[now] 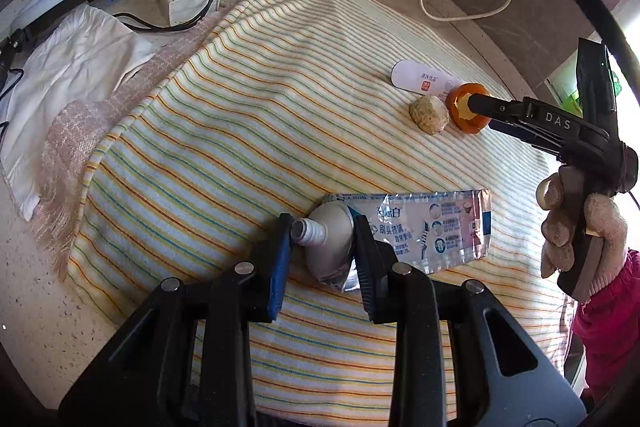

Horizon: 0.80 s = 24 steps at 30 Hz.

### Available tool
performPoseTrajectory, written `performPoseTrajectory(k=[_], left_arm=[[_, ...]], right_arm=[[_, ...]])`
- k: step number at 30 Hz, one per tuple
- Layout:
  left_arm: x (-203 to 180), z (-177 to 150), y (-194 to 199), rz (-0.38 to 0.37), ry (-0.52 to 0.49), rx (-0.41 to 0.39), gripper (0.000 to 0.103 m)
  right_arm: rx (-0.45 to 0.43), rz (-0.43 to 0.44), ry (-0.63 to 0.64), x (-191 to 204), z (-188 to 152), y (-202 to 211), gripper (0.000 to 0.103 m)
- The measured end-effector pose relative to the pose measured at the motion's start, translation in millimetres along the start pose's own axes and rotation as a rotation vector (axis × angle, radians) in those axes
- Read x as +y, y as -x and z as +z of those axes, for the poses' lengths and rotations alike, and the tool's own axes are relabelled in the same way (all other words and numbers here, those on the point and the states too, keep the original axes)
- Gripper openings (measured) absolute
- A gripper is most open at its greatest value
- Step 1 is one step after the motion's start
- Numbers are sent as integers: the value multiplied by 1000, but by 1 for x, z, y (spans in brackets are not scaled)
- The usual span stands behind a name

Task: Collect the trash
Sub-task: 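Grasp the toothpaste tube with the left tool while the right tool grasps the orange peel, then lift the toothpaste tube and orange peel off the towel with both tools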

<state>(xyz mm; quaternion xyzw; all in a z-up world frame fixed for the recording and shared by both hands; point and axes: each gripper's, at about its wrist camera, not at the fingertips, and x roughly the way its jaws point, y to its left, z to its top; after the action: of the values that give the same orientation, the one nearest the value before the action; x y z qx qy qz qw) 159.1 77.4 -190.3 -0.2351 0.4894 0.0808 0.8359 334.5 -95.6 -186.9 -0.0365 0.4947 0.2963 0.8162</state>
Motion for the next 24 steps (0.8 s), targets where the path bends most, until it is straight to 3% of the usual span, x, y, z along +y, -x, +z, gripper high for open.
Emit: performPoseTrajectory(k=[2, 4, 8, 24], left_arm=[[0, -1, 3, 1, 2, -6, 29], [-1, 0, 5, 2, -1, -13, 29], [-1, 0, 10, 2, -8, -31, 29], [3, -5, 46, -18, -52, -101, 29]], right_arm=[[8, 5, -2, 0, 1, -3, 64], [17, 6, 4, 0, 1, -5, 49], [5, 2, 11, 2, -1, 0, 42], [-40, 21, -41, 8, -32, 51, 38]])
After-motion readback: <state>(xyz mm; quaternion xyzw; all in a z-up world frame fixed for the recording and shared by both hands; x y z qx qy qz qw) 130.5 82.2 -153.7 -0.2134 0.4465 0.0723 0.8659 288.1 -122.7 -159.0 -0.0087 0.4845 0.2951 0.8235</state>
